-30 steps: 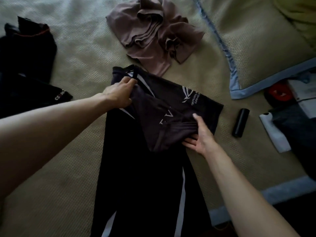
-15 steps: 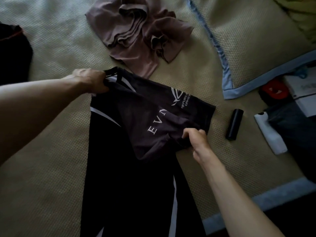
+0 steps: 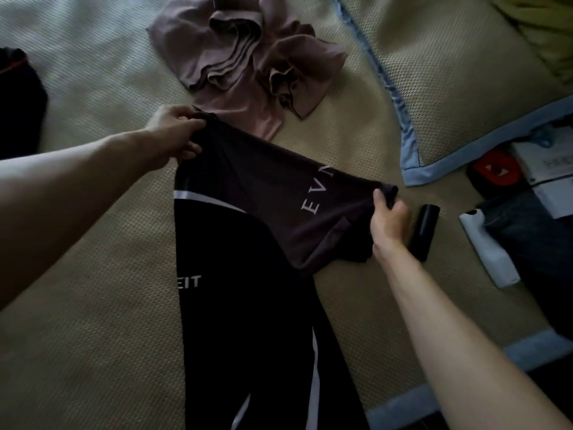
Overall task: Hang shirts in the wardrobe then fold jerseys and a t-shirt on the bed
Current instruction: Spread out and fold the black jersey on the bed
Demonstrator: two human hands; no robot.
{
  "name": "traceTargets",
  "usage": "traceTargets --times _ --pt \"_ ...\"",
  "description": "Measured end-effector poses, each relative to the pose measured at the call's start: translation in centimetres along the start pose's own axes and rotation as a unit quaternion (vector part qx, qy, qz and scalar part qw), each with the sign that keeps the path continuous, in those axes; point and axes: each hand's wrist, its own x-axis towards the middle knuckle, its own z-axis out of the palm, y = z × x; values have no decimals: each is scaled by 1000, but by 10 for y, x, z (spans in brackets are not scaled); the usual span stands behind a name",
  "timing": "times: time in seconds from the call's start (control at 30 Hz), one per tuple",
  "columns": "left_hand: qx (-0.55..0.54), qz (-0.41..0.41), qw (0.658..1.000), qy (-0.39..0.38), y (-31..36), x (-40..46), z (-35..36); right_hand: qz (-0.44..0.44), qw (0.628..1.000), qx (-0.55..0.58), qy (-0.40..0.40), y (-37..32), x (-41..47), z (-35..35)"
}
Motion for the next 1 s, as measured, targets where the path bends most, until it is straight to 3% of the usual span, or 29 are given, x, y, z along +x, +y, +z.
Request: traceTargets --times 0.17,0.23,0.3,0.4,0.47,0.57,0.63,0.8,1.0 --pt "26 -10 999 45 -5 4 37 22 995 -94 -32 6 30 2" --pt "127 51 987 89 -7 -1 43 11 991 -126 -42 10 30 1" --pt "269 125 950 98 -7 -23 50 12 989 -140 -43 10 24 -2" --pt "320 229 919 -3 -8 -69 64 51 987 -140 -64 15 11 -11" --pt "321 232 911 -115 -18 -103 80 85 981 -145 -101 19 4 -18" --pt "373 253 860 -241 -35 -153 127 125 970 -140 -154 21 2 -29" --pt "404 287 831 -253 -42 -179 158 125 969 -129 -171 19 2 -35" --pt "330 328 839 -283 -44 -211 187 87 981 43 -169 16 -6 -52" --pt "427 238 836 -249 -88 -250 143 107 975 -21 -194 50 -30 -74"
